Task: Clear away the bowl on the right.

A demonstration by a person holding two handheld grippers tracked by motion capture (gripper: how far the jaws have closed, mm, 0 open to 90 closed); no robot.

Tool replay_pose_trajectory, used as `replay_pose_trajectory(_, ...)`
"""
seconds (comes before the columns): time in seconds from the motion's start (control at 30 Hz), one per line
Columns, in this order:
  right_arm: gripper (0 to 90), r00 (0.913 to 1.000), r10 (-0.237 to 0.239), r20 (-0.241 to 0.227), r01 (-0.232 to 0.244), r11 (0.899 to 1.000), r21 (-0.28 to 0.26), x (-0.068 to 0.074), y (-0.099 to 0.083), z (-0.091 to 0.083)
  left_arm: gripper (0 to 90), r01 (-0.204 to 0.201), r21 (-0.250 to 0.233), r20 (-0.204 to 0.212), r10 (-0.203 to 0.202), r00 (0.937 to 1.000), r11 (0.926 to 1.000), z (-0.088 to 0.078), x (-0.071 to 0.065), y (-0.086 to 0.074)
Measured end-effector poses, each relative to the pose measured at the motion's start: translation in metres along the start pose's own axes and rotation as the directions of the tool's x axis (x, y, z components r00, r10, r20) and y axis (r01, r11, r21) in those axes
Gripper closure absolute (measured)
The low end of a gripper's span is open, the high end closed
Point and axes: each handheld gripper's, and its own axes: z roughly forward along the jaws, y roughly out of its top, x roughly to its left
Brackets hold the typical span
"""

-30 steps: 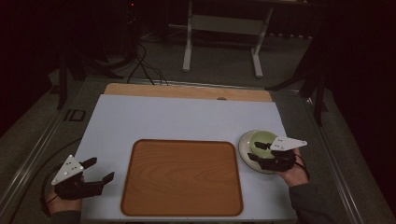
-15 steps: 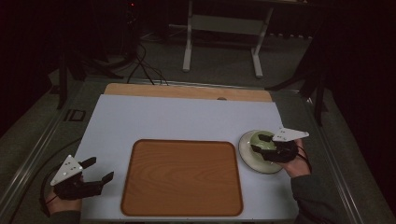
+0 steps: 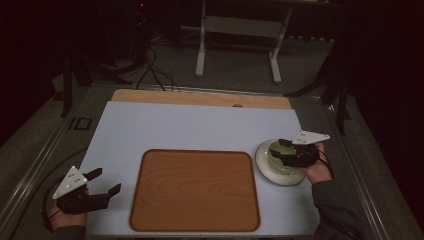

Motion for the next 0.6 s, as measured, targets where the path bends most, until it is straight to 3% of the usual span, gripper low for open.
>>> replay_pose_trajectory(0.23,42.4,0.9996,0.015,0.024,-0.015,1.0,0.026,-0.014,-0.002,0.003,15.6,0.001,0.0,0.001,-0.001,1.0,1.0,0.0,0.001,0.0)
replay_pose_trajectory(0.6,36.9,0.9956,0.065,0.068,-0.067,0.997,0.026,-0.027,-0.009,0.002,15.7,0.002,-0.005,-0.001,-0.002,1.0,1.0,0.0,0.001,0.0)
